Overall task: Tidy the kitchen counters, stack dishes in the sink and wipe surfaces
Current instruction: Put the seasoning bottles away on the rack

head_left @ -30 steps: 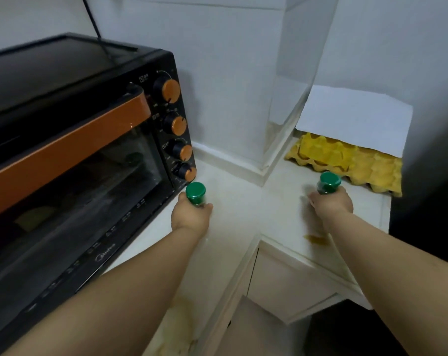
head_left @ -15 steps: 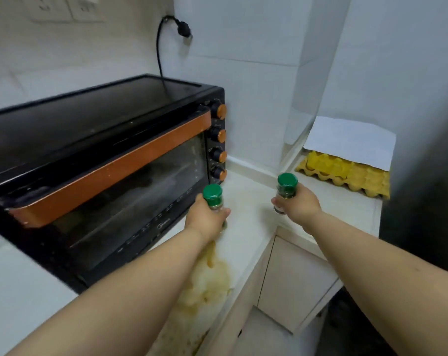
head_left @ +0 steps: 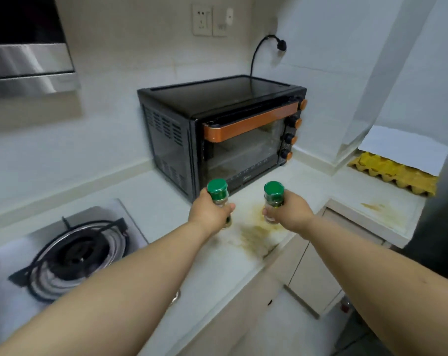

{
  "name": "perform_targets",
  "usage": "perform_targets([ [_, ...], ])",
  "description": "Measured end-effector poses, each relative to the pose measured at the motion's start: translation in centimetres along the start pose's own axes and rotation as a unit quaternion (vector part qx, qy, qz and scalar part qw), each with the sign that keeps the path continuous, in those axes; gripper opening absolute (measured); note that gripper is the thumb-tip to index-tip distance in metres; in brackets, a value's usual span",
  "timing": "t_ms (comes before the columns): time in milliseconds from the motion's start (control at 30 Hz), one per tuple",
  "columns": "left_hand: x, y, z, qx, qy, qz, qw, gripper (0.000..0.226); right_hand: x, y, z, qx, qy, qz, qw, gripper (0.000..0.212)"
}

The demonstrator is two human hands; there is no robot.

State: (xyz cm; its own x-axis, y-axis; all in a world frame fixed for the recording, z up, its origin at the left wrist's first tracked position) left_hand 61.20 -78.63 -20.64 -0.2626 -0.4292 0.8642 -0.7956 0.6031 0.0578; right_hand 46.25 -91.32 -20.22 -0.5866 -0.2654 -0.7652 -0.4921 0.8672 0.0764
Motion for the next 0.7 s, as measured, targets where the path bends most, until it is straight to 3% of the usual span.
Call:
perform_targets([
  [267,-7.5,10.7,-9.8,0.132,0.019,-0.079,0.988,0.049,-5.0,9.7,8.2,-0.122,-0.030,-0.079,0.989,0.026],
  [400,-11.1,17.3,-14.2,0.160,0.018,-0.120,0.980,0.052,-6.3,15.5,13.3,-0.172,0.004,-0.102,0.980,0.023],
  [700,-17.6,28.3,-29.8,0.307,0.046,-0.176,0.934,0.053,-18.1,28.6,23.0,-0.289,0.007,-0.225,0.930,0.021],
])
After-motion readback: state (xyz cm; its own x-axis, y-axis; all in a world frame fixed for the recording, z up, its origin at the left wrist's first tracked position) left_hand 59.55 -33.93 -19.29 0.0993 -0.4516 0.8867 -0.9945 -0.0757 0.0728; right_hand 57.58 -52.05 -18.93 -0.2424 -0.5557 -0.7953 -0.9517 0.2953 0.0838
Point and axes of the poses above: each hand's wrist, its own y-axis away from the middle knuckle, its own z-axis out of the palm, x = y × z, the point moved 3 cm from there along -y, towards the middle knuckle, and after that the axes turned 6 degrees about x, right-handed, at the moved point
